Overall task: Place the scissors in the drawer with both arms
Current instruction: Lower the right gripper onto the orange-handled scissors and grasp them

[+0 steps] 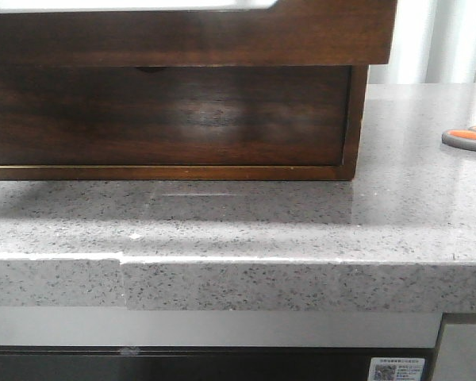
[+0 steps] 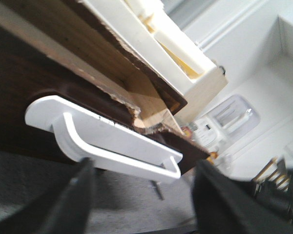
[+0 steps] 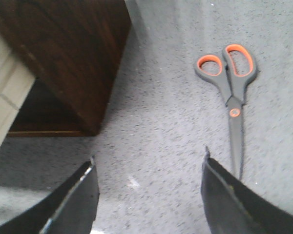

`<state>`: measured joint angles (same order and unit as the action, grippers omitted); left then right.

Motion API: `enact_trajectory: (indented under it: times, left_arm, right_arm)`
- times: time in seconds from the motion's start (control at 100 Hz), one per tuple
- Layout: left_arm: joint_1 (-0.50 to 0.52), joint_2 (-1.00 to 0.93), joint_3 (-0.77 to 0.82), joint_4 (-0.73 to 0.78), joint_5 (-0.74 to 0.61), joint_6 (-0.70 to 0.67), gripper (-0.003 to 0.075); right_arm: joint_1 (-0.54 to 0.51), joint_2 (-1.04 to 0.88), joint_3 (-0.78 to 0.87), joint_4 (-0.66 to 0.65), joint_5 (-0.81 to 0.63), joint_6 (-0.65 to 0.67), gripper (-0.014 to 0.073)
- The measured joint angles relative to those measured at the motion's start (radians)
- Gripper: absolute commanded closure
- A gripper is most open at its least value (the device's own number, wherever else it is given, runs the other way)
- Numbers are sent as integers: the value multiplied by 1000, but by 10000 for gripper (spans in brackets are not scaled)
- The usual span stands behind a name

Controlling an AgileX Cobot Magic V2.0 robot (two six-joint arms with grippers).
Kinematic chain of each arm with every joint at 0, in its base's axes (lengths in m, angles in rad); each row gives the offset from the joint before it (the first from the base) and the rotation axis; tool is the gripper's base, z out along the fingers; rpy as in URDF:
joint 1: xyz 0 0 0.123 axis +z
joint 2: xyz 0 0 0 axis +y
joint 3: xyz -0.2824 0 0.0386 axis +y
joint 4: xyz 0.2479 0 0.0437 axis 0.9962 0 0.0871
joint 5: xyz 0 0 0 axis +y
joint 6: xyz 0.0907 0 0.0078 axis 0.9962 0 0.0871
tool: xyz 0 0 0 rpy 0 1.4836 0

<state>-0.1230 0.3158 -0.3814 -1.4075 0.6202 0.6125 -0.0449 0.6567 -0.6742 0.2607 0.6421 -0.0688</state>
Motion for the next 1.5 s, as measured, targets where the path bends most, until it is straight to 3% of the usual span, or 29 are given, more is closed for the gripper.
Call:
enact_trajectory:
  times: [0.11,0.33,0.55,0.87,1.29,1.38,1.46,1.5]
  left_arm:
    - [0,-64,0,102,2,0,743]
    - [0,-97,0,181,12,1,739]
    - [0,-101,0,190,27,2,739]
    - [0,-101,0,190,48,2,739]
    - [0,-101,0,190,54,2,739]
    - [0,-101,0,190,54,2,739]
    - [0,-101,0,190,54,2,739]
    - [0,-101,0,190,54,3,739]
  right_arm:
    - [8,167,-129,-62,75,-2,185]
    - [8,477,-319,-184,198,12,185]
    - [8,678,-388,-299,205,45,185]
    - [-49,846,-392,-312,144,69,185]
    - [-49,945,-409,-289,28,69,188]
    - [-49,956,-415,-279,10,69,290]
    - [-49,966,-421,-276,8,69,477]
    - [-49,970,-422,-274,3,69,610]
